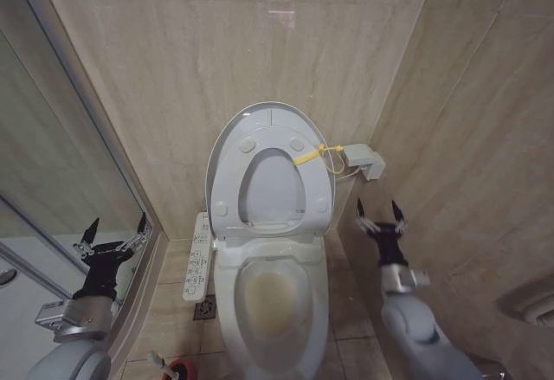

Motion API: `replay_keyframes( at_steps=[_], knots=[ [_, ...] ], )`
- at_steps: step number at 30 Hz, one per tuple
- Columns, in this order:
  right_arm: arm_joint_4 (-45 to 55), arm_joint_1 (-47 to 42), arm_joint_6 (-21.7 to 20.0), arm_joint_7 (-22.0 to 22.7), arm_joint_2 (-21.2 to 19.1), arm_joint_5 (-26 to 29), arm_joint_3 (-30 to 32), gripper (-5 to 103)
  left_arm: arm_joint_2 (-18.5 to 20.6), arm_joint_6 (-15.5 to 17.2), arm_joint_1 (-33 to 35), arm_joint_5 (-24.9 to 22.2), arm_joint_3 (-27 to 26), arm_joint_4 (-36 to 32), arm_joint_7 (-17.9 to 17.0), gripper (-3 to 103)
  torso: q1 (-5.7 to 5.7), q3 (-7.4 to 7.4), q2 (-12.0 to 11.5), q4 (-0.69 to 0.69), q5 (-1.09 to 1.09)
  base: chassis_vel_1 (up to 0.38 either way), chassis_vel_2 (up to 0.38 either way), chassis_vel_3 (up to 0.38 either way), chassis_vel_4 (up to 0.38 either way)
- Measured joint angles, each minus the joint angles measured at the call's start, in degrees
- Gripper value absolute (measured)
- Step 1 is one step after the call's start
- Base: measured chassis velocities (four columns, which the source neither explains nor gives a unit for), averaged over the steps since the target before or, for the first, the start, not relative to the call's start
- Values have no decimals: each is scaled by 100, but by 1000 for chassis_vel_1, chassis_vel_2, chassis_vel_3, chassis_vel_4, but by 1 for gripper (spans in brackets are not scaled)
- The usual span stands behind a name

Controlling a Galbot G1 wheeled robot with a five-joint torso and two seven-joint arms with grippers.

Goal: Open the toilet lid, clean the toilet bowl with a toilet brush, close the toilet lid, and flush.

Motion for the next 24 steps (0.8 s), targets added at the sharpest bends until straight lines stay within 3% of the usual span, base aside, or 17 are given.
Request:
replay_keyframes(
  at_steps=[10,24],
  knots=[
    [-855,1221,-110,-11,-378,248,-555,100,-9,61,-40,-19,-94,191,39,100,0,0,0,-2,0,0,0,0,0],
    [-1410,2456,-208,-114,-130,666,-1301,100,112,127,-14,-160,-258,218,107,100,0,0,-1,-1,0,0,0,0,0]
  ],
)
